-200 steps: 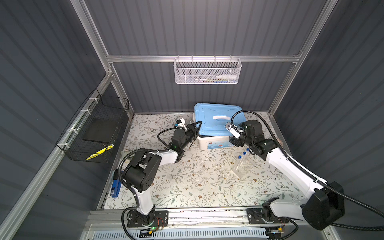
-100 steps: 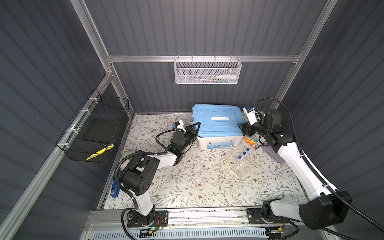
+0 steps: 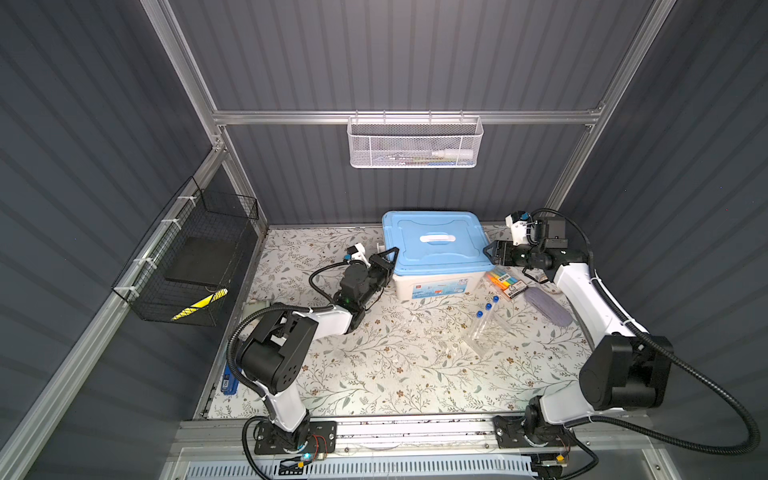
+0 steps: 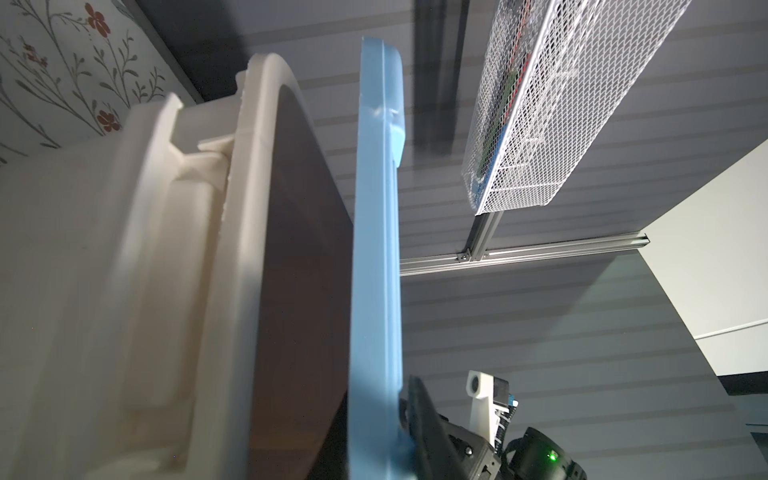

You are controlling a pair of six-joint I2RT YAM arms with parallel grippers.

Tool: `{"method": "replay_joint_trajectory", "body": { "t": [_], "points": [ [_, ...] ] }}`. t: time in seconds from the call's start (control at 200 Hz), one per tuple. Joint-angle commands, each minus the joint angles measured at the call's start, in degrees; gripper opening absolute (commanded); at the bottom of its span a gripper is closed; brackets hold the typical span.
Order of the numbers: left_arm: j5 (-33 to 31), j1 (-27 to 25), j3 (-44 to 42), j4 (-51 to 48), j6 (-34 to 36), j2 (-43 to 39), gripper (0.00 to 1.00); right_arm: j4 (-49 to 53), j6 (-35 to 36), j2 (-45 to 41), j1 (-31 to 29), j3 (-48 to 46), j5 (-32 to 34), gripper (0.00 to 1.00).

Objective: Organize the chemistry lab equipment

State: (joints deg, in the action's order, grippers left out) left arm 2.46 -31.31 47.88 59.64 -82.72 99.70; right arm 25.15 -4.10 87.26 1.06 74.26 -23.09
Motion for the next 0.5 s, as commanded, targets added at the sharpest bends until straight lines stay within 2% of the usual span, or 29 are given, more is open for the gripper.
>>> {"method": "replay_joint_trajectory", "body": {
  "t": [0.0,0.355,0.495],
  "points": [
    [-1.98,0.29,-0.94,-2.05,4.1,-1.65,0.09,0.41,-2.78,0.86,0.61,0.84,-3.6,0.77],
    [-2.46,0.35,-2.04,-3.22,4.18,-2.81,0.11,1.64,-4.36,6.94,0.69,4.0,-7.32,0.68],
    [-3.23,0.28,-2.26,-7.08,4.27,-4.85,0.23,2.14,-3.51,7.82,0.59,4.24,-7.88,0.64]
  ]
}}
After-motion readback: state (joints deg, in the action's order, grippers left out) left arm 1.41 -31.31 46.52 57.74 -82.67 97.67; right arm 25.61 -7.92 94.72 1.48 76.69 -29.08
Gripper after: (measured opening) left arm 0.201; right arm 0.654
